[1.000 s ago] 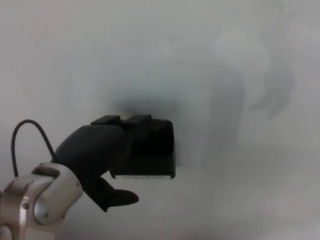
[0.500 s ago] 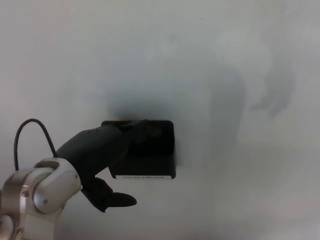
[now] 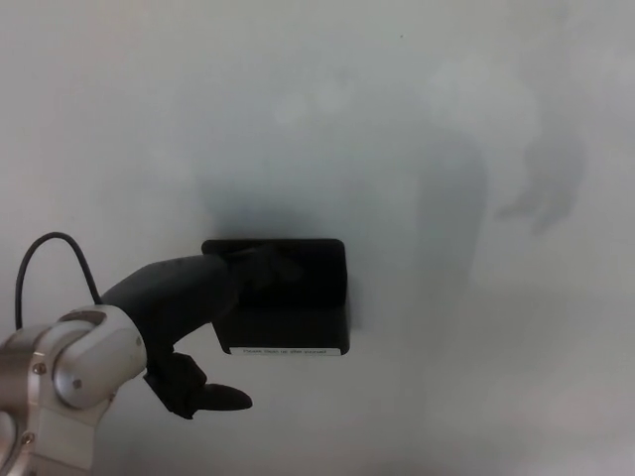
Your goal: A magnetic marker holder is on the left hand side of the white board, the robot put the index and middle finger into the opening of the container and pull off the magnetic holder and hand it to a human on the left hand side.
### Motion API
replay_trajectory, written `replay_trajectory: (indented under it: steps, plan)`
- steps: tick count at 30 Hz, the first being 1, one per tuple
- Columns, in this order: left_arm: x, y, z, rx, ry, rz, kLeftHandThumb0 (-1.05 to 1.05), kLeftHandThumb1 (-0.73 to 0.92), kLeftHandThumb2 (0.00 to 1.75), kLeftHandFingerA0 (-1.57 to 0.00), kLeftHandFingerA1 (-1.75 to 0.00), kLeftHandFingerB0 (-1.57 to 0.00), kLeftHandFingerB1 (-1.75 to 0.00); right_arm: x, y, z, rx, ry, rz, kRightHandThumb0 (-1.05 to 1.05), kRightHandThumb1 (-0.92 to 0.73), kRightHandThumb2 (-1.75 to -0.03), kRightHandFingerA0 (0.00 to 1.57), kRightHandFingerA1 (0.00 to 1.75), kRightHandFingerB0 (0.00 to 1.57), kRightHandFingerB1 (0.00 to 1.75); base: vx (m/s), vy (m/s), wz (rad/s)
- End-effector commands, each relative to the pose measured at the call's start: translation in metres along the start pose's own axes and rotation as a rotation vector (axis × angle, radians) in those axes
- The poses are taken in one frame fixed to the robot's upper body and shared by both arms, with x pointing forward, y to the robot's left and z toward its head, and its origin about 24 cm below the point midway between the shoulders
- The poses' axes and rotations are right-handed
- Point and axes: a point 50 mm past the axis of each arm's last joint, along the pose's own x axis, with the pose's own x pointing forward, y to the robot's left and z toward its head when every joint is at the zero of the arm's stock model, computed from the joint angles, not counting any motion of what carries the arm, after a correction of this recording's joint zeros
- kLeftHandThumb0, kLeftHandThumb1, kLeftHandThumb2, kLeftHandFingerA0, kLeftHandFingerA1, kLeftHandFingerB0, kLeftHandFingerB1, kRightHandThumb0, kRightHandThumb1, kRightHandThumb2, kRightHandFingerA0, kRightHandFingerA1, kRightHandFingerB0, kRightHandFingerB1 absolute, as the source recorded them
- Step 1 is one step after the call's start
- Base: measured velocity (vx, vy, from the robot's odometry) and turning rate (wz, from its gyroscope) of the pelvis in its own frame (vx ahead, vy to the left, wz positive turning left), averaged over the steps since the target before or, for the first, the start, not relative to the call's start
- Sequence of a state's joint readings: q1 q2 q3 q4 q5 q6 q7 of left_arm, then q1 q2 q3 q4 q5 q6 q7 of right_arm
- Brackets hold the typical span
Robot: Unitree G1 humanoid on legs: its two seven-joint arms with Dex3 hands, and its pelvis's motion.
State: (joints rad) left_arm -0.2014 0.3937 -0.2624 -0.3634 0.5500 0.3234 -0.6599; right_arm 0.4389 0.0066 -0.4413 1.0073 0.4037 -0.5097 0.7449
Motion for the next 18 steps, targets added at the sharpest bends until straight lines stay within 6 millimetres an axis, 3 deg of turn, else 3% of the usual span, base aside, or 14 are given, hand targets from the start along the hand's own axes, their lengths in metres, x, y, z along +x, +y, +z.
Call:
replay_trajectory:
  steps: [1,5,6,9,10,11,12,13,14,15,16,18]
  plan:
    - [0.002,0.0,-0.007,-0.005,0.037,-0.011,-0.61,0.48,0.55,-0.23,-0.41,-0.2,-0.33,-0.004,-0.005,0.003,0.006,-0.007,-0.003,-0.7,-0.68,-0.61,0.71,0.53,0.44,0.34,0.0,0.0,0.0]
    - [0.005,0.001,-0.01,-0.01,0.067,-0.025,-0.62,0.48,0.55,-0.21,-0.41,-0.19,-0.32,-0.002,-0.005,0.002,-0.017,0.002,-0.011,-0.69,-0.7,-0.62,0.67,0.52,0.41,0.33,0.0,0.0,0.0]
    - [0.005,0.0,-0.01,-0.007,0.071,-0.026,-0.62,0.48,0.55,-0.21,-0.4,-0.19,-0.32,-0.002,-0.005,0.002,-0.013,0.007,-0.014,-0.7,-0.56,-0.97,0.61,0.63,0.32,0.48,0.0,0.0,0.0]
    - [0.005,0.001,-0.011,-0.006,0.072,-0.027,-0.62,0.48,0.55,-0.21,-0.4,-0.19,-0.32,-0.002,-0.005,0.002,-0.01,0.008,-0.015,-0.7,-0.56,-0.97,0.61,0.63,0.32,0.48,0.0,0.0,0.0]
    - [0.006,-0.001,-0.013,-0.003,0.081,-0.034,-0.61,0.49,0.55,-0.21,-0.39,-0.18,-0.32,-0.004,-0.005,0.002,-0.001,-0.003,-0.014,-0.69,-0.69,-0.62,0.7,0.53,0.44,0.34,0.0,0.0,0.0]
    - [0.008,-0.003,-0.015,0.001,0.093,-0.043,-0.61,0.49,0.55,-0.21,-0.39,-0.18,-0.32,-0.006,-0.005,0.002,0.011,-0.017,-0.013,-0.69,-0.69,-0.62,0.7,0.53,0.44,0.34,0.0,0.0,0.0]
    - [0.008,-0.004,-0.016,0.001,0.095,-0.044,-0.61,0.48,0.55,-0.21,-0.39,-0.19,-0.32,-0.006,-0.005,0.002,0.015,-0.019,-0.011,-0.69,-0.55,-0.96,0.64,0.64,0.35,0.49,0.0,0.0,0.0]
    - [0.008,-0.004,-0.017,0.001,0.095,-0.043,-0.61,0.48,0.55,-0.21,-0.39,-0.19,-0.32,-0.006,-0.005,0.002,0.017,-0.018,-0.009,-0.69,-0.55,-0.96,0.64,0.64,0.35,0.49,0.0,0.0,0.0]
    - [0.009,-0.006,-0.018,-0.003,0.101,-0.048,-0.34,0.25,0.85,-0.06,-0.5,-0.03,-0.48,-0.005,-0.006,0.002,0.013,-0.01,-0.011,-0.68,-0.7,-0.62,0.7,0.51,0.43,0.34,0.0,0.0,0.0]
    - [0.01,-0.006,-0.019,-0.006,0.106,-0.052,-0.34,0.25,0.85,-0.06,-0.5,-0.03,-0.48,-0.005,-0.007,0.002,0.009,-0.005,-0.014,-0.68,-0.7,-0.62,0.7,0.51,0.43,0.34,0.0,0.0,0.0]
    - [0.011,-0.008,-0.021,-0.009,0.116,-0.058,-0.58,0.48,0.55,-0.21,-0.39,-0.19,-0.32,-0.004,-0.007,0.001,0.012,-0.002,-0.017,-0.68,-0.69,-0.61,0.73,0.51,0.43,0.33,0.0,0.0,0.0]
    - [0.012,-0.009,-0.022,-0.01,0.124,-0.061,-0.58,0.48,0.55,-0.21,-0.39,-0.19,-0.32,-0.004,-0.007,0.001,0.021,-0.005,-0.019,-0.68,-0.69,-0.61,0.73,0.51,0.43,0.33,0.0,0.0,0.0]
